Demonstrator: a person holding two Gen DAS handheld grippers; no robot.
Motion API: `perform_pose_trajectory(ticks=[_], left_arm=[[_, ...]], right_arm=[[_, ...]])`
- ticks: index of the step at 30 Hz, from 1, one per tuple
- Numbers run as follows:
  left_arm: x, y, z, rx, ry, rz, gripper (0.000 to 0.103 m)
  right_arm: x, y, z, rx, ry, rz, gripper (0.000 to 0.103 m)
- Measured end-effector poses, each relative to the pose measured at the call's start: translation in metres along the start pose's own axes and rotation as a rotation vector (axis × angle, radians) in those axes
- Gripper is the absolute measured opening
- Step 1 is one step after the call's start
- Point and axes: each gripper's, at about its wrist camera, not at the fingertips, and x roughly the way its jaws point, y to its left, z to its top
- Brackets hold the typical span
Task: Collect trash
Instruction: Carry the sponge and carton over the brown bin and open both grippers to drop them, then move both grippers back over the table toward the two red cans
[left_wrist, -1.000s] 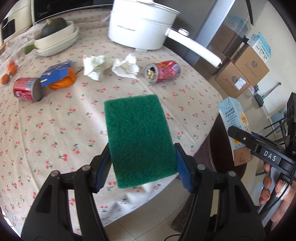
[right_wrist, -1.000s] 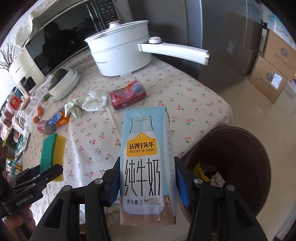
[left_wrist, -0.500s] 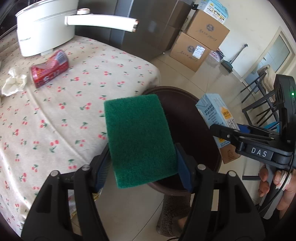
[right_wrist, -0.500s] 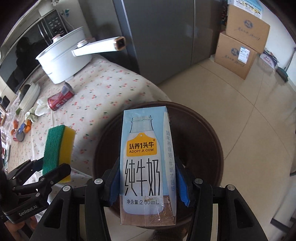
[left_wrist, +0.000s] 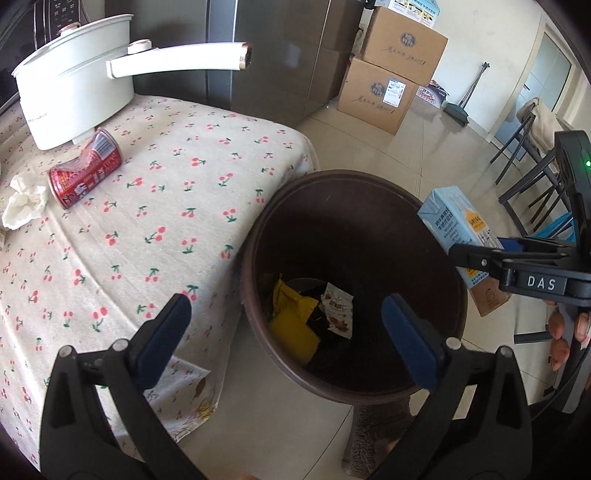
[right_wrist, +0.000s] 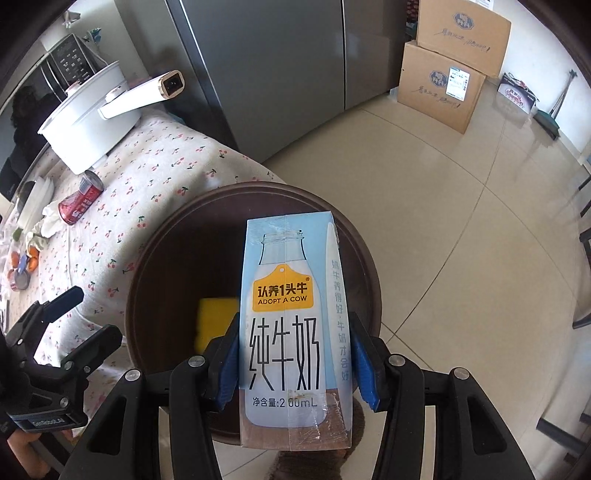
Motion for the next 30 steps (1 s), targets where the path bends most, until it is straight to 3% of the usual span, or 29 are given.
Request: perform_pose_trajectory(ticks=[4,5,6,7,16,30], left_arm=[[-0.01,0.017,-0.005,-0.024,-0.008,0.026,0.102],[-0.013,0.021,-0.006,-0.03,-0.009,0.034,0.102],[-0.015,0.025,-0.007,-0.036,-0.01,0.042,0.102],[-0.017,0.03,-0.008,-0.042,-0.009,0.047,0.102],[-0.047,0.069,-0.022,-0.091,-0.015,0.115,0.102],[-0.095,0.153,-0.049,-0.232,-0.024,0.227,0.102]], right_arm=[[-0.001,0.011,0.0,-0.026,-0.012,-0.015,0.057],[-0.002,0.014,0.0,-0.034,-0.019,-0.034,0.064],[-0.003,0.017,0.0,-0.035,-0.032,-0.052,0.084],[-0.005,0.018,0.0,-0.035,-0.045,-0.061,0.096],[-0.005,0.044,0.001,-0.05,-0.01,-0.005,0.097],[-0.006,0.124,0.006,-0.151,0.005,0.059,0.098]])
